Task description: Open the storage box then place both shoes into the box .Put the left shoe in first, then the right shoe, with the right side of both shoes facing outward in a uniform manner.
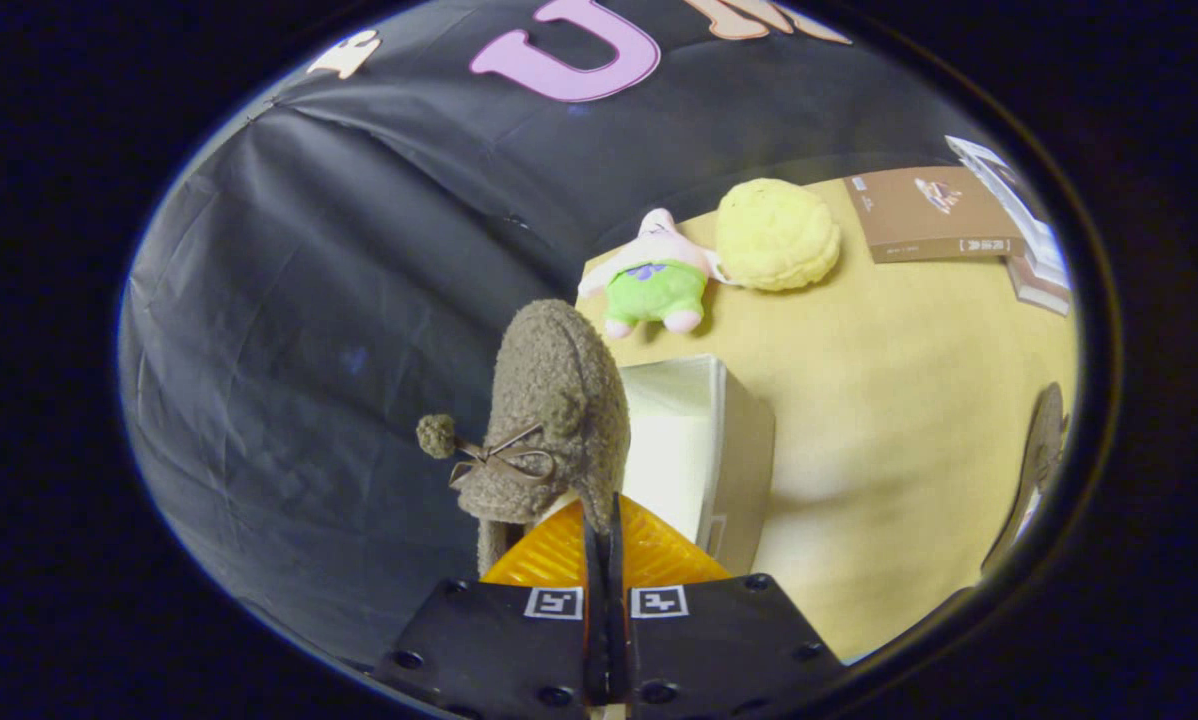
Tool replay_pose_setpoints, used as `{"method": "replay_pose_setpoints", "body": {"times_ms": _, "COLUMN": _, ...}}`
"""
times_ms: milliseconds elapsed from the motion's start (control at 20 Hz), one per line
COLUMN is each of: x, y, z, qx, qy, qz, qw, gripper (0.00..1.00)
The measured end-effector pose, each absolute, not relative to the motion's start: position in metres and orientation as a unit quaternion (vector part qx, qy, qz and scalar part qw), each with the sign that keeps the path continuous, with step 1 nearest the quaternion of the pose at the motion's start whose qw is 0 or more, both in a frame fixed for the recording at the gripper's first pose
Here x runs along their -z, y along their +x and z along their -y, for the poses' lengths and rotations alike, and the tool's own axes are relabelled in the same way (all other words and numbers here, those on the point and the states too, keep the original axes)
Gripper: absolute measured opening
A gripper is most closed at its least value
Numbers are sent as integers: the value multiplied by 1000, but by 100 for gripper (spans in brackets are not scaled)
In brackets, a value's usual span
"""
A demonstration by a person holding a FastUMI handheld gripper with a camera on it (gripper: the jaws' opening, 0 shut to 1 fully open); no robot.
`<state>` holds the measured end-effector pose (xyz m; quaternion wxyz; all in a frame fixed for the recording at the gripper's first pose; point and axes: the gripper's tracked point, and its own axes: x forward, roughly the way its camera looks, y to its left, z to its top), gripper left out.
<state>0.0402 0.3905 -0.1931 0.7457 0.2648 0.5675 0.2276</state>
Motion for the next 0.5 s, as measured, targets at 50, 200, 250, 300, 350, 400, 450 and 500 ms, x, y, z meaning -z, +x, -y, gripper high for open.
{"method": "replay_pose_setpoints", "body": {"times_ms": 50, "x": 198, "y": 40, "z": -397, "qx": -225, "qy": 262, "qz": -569, "qw": 746, "gripper": 4}}
{"method": "replay_pose_setpoints", "body": {"times_ms": 200, "x": 213, "y": 37, "z": -417, "qx": -219, "qy": 249, "qz": -578, "qw": 746, "gripper": 4}}
{"method": "replay_pose_setpoints", "body": {"times_ms": 250, "x": 218, "y": 34, "z": -424, "qx": -217, "qy": 246, "qz": -581, "qw": 745, "gripper": 4}}
{"method": "replay_pose_setpoints", "body": {"times_ms": 300, "x": 223, "y": 32, "z": -431, "qx": -215, "qy": 242, "qz": -584, "qw": 744, "gripper": 4}}
{"method": "replay_pose_setpoints", "body": {"times_ms": 350, "x": 229, "y": 29, "z": -438, "qx": -212, "qy": 236, "qz": -588, "qw": 744, "gripper": 4}}
{"method": "replay_pose_setpoints", "body": {"times_ms": 400, "x": 236, "y": 25, "z": -444, "qx": -209, "qy": 230, "qz": -593, "qw": 743, "gripper": 4}}
{"method": "replay_pose_setpoints", "body": {"times_ms": 450, "x": 242, "y": 22, "z": -448, "qx": -205, "qy": 227, "qz": -596, "qw": 742, "gripper": 4}}
{"method": "replay_pose_setpoints", "body": {"times_ms": 500, "x": 247, "y": 19, "z": -452, "qx": -201, "qy": 224, "qz": -599, "qw": 742, "gripper": 4}}
